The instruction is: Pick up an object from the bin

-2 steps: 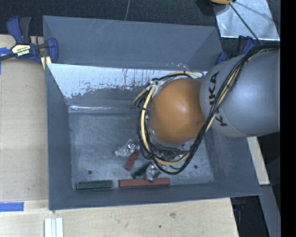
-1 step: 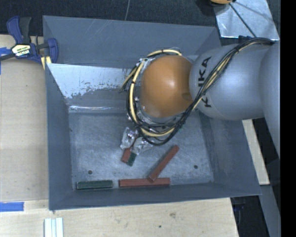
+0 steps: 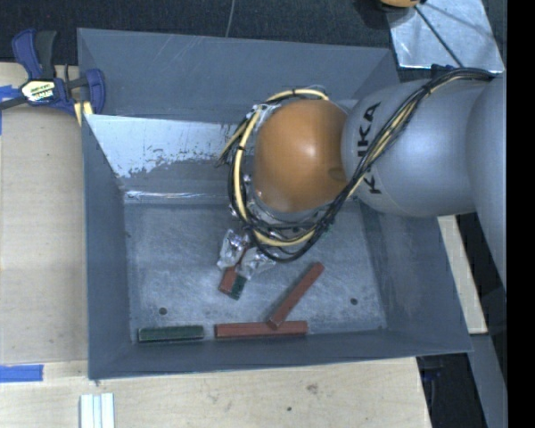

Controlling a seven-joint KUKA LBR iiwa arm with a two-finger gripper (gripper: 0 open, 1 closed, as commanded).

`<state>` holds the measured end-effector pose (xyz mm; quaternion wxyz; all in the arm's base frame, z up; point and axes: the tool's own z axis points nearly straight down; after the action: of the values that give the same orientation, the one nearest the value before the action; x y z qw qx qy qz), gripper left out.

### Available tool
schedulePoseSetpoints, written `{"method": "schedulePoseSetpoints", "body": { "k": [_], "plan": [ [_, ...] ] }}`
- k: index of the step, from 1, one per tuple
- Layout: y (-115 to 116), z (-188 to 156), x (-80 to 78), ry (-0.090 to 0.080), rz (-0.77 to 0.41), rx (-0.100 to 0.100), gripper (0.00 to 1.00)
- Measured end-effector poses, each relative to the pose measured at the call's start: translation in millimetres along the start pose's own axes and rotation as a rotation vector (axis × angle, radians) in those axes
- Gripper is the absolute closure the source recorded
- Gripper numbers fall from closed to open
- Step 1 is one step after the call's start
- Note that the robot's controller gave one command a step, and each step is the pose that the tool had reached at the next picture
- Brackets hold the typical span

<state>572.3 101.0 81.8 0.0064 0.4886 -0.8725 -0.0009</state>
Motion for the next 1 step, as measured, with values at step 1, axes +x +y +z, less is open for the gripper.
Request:
{"method": "schedulePoseSetpoints", "body": {
  "k": [1],
  "plan": [
    [0.0, 0.0, 0.0, 0.0, 0.0, 0.0, 1.0]
  ]
}}
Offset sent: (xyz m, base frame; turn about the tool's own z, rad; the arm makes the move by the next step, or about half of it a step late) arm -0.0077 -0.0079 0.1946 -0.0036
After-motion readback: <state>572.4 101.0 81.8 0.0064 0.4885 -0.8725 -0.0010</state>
